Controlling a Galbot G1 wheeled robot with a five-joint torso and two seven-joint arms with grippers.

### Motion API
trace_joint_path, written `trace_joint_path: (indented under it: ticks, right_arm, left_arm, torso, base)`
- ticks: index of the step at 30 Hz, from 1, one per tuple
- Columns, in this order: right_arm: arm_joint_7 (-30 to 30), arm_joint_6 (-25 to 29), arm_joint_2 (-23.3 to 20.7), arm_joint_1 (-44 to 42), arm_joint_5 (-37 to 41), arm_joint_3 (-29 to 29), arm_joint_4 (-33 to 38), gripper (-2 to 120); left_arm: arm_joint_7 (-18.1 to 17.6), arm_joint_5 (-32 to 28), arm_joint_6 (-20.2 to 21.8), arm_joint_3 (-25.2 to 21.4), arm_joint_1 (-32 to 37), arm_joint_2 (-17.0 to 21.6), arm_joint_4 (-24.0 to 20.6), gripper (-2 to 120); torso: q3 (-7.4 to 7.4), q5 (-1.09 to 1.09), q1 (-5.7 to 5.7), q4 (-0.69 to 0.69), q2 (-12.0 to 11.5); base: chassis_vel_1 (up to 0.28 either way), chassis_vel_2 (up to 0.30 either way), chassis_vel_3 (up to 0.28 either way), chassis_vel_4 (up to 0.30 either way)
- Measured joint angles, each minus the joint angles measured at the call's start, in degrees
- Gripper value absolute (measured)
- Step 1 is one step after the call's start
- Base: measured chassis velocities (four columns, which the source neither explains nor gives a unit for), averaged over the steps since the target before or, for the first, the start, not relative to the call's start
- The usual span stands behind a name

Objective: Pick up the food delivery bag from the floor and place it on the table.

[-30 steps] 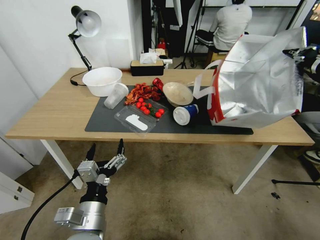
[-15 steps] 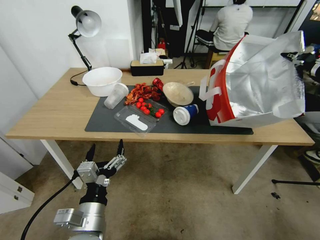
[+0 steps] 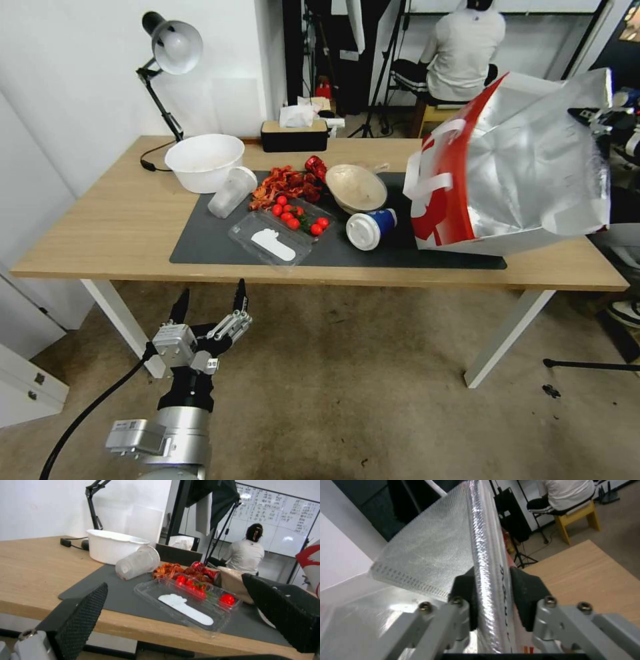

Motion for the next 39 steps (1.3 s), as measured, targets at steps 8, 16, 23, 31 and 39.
trace_joint_path:
  ticks: [8,16,23,31,39]
  right_arm:
    - [-2.21,1.90,-0.19,1.72,-4.03,-1.82,-0.76,55]
    - [-5.72,4.83,0.28,2.80,-15.11,-4.34,-1.36,86]
    - [-5.84,4.88,0.63,1.90,-16.28,-4.32,-0.98,100]
    - [-5.93,4.99,0.40,0.51,-17.72,-3.64,-0.30,100]
    - [-8.98,7.50,-0.30,-3.48,-22.41,-1.39,1.78,100]
  left_arm:
    - [-0.01,-0.03,-0.07,0.03,0.06,-0.01,-0.06,100]
    - [-0.01,0.10,-0.34,0.22,0.40,-0.24,-0.08,100]
    - [-0.02,0.00,-0.37,0.15,0.39,-0.15,-0.24,100]
    - [-0.01,-0.48,-0.16,0.13,0.20,0.12,-0.50,100]
    - [1.06,-0.08,0.18,-0.33,-0.04,0.43,-0.67,100]
  torso:
    - [0.00,0.00,0.00,0.00,0.00]
    - [0.00,0.00,0.00,0.00,0.00]
    - [0.00,0.00,0.00,0.00,0.00]
    - [0.00,0.00,0.00,0.01,0.00]
    - [0.00,0.00,0.00,0.00,0.00]
  base:
    - [0.000,0.000,0.000,0.000]
    - [0.000,0.000,0.000,0.000]
    - [0.000,0.000,0.000,0.000]
    - [0.000,0.000,0.000,0.000]
    - [0.000,0.000,0.000,0.000]
